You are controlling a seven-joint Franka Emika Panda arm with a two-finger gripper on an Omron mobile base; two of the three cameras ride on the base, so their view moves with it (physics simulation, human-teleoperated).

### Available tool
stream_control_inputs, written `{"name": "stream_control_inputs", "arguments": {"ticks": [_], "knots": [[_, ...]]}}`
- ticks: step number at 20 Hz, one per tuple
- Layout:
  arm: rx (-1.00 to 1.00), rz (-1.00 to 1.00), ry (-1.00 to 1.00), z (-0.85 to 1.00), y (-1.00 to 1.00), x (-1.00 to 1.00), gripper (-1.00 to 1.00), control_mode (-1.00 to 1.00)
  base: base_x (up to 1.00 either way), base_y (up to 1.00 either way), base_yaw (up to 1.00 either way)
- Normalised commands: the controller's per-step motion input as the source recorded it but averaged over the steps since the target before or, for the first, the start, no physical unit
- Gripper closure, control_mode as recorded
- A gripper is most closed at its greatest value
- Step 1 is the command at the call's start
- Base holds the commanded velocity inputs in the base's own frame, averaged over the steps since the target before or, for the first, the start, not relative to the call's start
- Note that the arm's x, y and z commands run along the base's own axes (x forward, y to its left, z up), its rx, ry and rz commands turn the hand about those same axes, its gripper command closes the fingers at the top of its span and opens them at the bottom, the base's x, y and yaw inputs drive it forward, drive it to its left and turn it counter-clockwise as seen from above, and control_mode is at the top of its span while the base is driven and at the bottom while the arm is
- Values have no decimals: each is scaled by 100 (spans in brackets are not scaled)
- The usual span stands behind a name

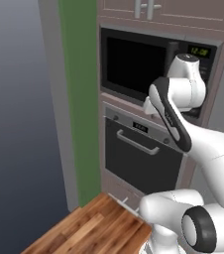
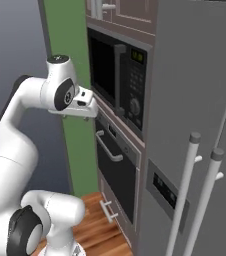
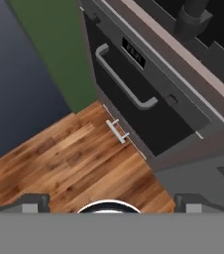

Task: Take the baked cake out of the oven and place it on the plate for cooling. Then close the oven door.

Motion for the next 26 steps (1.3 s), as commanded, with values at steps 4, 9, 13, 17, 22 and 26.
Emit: {"name": "stream_control_inputs", "arguments": {"ticks": [4, 9, 13, 17, 22, 26], "knots": [[0, 10, 5, -21, -18, 0, -100, -100, 0, -25, 11], [-1, 15, 1, -20, 3, -8, -100, -100, 0, 0, 0], [-15, 4, 0, -26, 69, -11, -100, -100, 0, 0, 0], [-26, 0, 0, -35, 80, 0, -100, -100, 0, 0, 0], [-28, 0, 1, -49, 39, 19, -100, -100, 0, 0, 0], [-35, 0, 2, -69, 13, 45, -100, -100, 0, 0, 0]]}}
